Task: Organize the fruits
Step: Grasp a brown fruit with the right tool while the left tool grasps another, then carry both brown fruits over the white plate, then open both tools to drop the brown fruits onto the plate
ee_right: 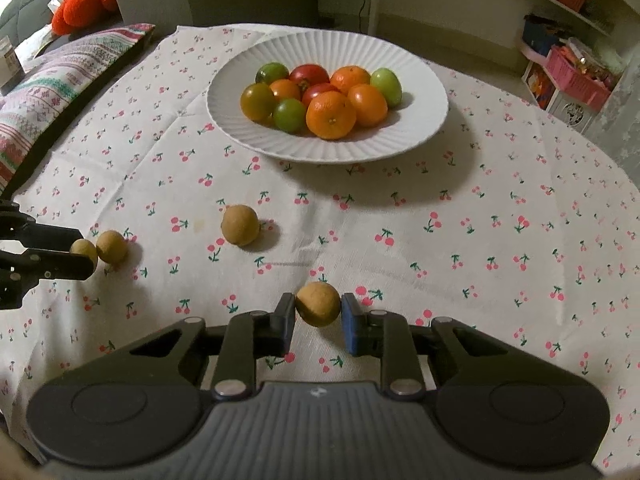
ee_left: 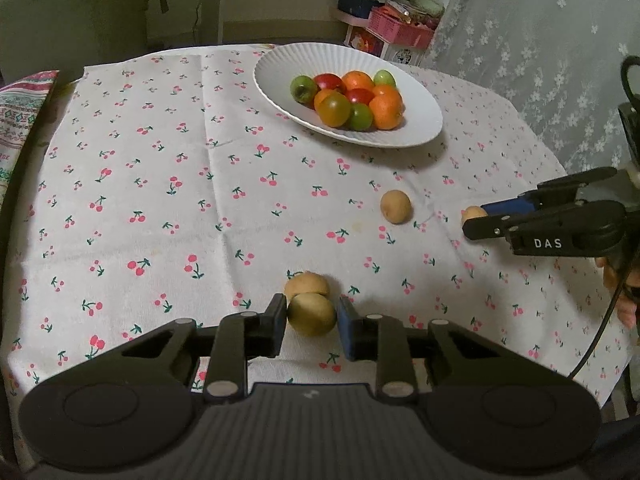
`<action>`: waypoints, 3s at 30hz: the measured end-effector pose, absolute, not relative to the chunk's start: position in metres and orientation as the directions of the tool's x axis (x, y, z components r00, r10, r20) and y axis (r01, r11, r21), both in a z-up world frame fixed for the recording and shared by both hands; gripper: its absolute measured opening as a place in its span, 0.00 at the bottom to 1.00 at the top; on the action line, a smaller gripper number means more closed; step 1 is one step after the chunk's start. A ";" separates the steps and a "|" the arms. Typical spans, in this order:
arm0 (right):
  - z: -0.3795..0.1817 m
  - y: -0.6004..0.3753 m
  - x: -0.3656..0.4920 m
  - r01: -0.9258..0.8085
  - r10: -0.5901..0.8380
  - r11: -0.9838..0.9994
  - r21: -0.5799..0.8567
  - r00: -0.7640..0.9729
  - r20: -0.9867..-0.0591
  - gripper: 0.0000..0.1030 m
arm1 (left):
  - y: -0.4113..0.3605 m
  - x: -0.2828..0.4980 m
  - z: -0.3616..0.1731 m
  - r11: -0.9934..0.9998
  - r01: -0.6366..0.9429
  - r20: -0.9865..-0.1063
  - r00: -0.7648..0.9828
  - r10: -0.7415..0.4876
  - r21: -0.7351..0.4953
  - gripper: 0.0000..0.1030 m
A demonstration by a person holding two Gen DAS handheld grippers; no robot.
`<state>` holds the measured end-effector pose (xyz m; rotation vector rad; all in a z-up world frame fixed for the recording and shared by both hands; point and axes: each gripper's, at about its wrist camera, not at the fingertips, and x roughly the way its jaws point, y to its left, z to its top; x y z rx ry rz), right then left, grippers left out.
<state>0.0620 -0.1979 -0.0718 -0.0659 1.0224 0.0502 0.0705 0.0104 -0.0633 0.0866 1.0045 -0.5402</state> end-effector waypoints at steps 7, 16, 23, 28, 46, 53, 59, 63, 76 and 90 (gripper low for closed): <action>-0.064 -0.199 0.062 -0.071 0.025 0.997 -0.016 0.539 -0.842 0.21 | 0.009 0.067 -0.055 0.859 0.476 -0.798 0.437 -0.416 -0.187 0.15; -0.062 -0.199 0.061 -0.066 0.022 0.998 -0.017 0.550 -0.835 0.21 | 0.006 0.073 -0.048 0.863 0.470 -0.770 0.475 -0.426 -0.188 0.15; -0.052 -0.200 0.064 -0.059 0.027 0.998 -0.009 0.582 -0.812 0.21 | 0.001 0.086 -0.033 0.875 0.444 -0.727 0.535 -0.431 -0.193 0.15; -0.041 -0.205 0.070 -0.040 0.020 0.999 -0.006 0.633 -0.774 0.21 | -0.002 0.111 -0.020 0.873 0.416 -0.693 0.552 -0.464 -0.253 0.15; -0.031 -0.232 0.145 0.026 0.007 0.999 0.037 0.723 -0.690 0.21 | -0.036 0.209 -0.019 0.893 0.315 -0.631 0.633 -0.449 -0.320 0.15; -0.042 -0.240 0.178 0.016 0.040 0.997 0.080 0.763 -0.645 0.21 | -0.054 0.237 -0.033 0.887 0.317 -0.642 0.612 -0.463 -0.337 0.15; -0.047 -0.232 0.195 -0.024 0.045 0.999 0.042 0.781 -0.623 0.21 | -0.054 0.254 -0.048 0.890 0.288 -0.664 0.593 -0.456 -0.353 0.15; -0.048 -0.225 0.204 -0.047 0.059 0.998 0.036 0.781 -0.622 0.21 | -0.053 0.261 -0.055 0.873 0.270 -0.666 0.567 -0.486 -0.407 0.15; -0.056 -0.223 0.214 -0.078 0.113 0.994 0.083 0.758 -0.642 0.24 | -0.052 0.263 -0.055 0.870 0.284 -0.673 0.553 -0.491 -0.403 0.15; -0.036 -0.226 0.194 -0.057 0.114 0.992 0.114 0.797 -0.593 0.27 | -0.038 0.250 -0.035 0.858 0.286 -0.641 0.573 -0.510 -0.427 0.17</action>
